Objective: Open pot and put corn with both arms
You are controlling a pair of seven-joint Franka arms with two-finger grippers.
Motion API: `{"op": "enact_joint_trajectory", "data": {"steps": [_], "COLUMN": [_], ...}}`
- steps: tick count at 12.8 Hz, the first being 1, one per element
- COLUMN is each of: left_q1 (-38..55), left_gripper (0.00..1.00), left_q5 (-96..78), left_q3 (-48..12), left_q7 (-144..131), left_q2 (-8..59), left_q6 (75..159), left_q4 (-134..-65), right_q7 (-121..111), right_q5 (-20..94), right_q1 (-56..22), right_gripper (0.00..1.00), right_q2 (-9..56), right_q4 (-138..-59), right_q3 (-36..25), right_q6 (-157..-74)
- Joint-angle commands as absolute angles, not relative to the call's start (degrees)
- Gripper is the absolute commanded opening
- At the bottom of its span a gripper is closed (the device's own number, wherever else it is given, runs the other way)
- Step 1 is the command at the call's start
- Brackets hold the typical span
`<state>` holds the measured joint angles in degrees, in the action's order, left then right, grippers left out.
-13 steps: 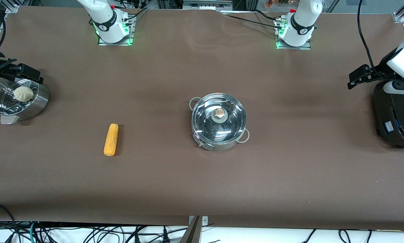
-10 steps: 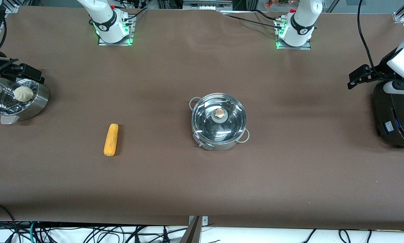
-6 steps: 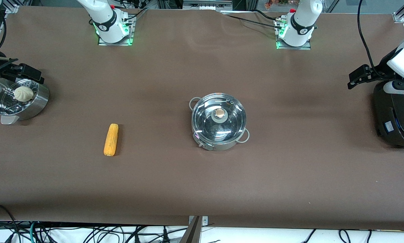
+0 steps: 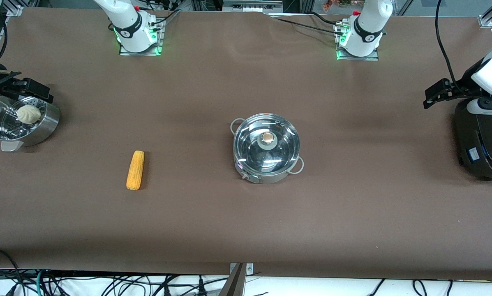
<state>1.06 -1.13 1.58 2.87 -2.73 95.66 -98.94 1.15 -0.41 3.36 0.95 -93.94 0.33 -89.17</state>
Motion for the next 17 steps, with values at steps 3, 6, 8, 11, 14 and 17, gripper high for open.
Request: {"op": "enact_joint_trajectory", "data": {"steps": [3,6,8,11,14,17], "left_q1": [1.4,1.4,1.4,1.4,1.6,4.9], "left_gripper": [1.00,1.00,1.00,1.00,1.00,1.00], "left_q5": [-0.1,-0.1,-0.1,-0.2,-0.8,-0.9], "left_q3": [1.9,1.9,1.9,1.9,1.8,0.6], "left_q7": [4.0,4.0,4.0,3.9,4.0,3.4], "left_q2": [-2.4,-2.4,-2.4,-2.5,-2.4,-2.3], "left_q6": [95.2,95.2,95.2,95.2,95.0,95.1], "left_q4": [-97.9,-97.9,-97.9,-97.9,-98.0,-97.8], "right_q7": [0.3,0.3,0.2,0.2,0.3,0.3], "right_q5": [0.3,0.3,0.2,0.0,0.3,0.3], "right_q1": [3.6,3.6,3.6,3.6,3.8,4.0], "right_gripper": [1.00,1.00,1.00,1.00,1.00,1.00], "right_q2": [1.4,1.4,1.4,1.4,1.5,2.6], "right_q4": [-92.6,-92.6,-92.6,-92.6,-91.6,-91.6], "right_q3": [0.4,0.4,0.4,0.4,0.0,0.0], "right_q6": [-88.8,-88.8,-88.8,-88.7,-88.8,-89.3]}}
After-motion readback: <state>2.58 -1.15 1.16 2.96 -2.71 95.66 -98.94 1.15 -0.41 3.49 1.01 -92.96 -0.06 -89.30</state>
